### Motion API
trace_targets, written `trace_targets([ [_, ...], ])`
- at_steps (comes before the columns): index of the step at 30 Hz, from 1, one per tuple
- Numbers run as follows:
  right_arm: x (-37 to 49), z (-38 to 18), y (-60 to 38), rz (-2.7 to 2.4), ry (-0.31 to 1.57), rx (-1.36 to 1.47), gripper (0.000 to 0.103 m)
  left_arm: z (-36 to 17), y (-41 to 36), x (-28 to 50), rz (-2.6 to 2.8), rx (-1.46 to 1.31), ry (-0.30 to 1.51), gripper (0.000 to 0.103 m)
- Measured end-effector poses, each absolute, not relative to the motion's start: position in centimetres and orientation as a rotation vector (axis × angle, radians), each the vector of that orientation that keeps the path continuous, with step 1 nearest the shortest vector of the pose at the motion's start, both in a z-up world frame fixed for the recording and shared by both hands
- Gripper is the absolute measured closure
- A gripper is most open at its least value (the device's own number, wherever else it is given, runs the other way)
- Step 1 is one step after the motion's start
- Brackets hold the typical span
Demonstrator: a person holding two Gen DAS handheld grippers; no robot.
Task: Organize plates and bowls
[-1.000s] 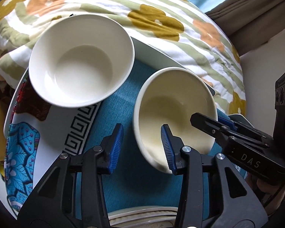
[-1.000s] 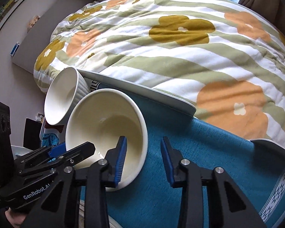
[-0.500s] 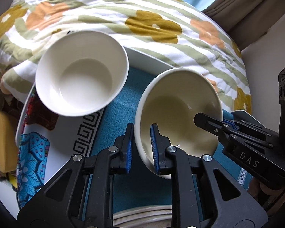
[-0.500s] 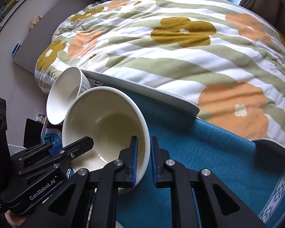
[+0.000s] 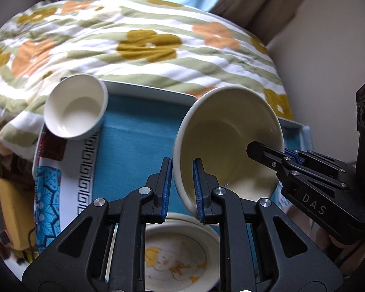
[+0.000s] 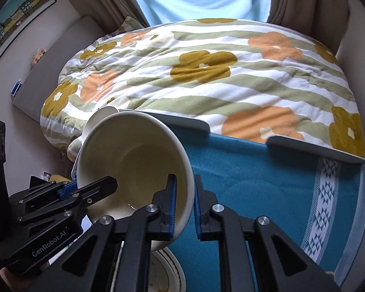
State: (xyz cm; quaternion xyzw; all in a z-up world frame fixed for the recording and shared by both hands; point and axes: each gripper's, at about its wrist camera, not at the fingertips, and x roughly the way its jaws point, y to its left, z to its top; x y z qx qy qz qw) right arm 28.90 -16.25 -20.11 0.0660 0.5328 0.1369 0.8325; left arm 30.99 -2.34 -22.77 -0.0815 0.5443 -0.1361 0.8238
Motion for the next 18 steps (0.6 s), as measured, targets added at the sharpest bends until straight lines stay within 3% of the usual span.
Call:
trace_targets([
  [18, 15.4, -19.5, -33.0, -0.008, 1.143, 0.247, 0.091, -23.6, -21.7, 19.5, -0.582, -0.010, 1.237, 0.088],
])
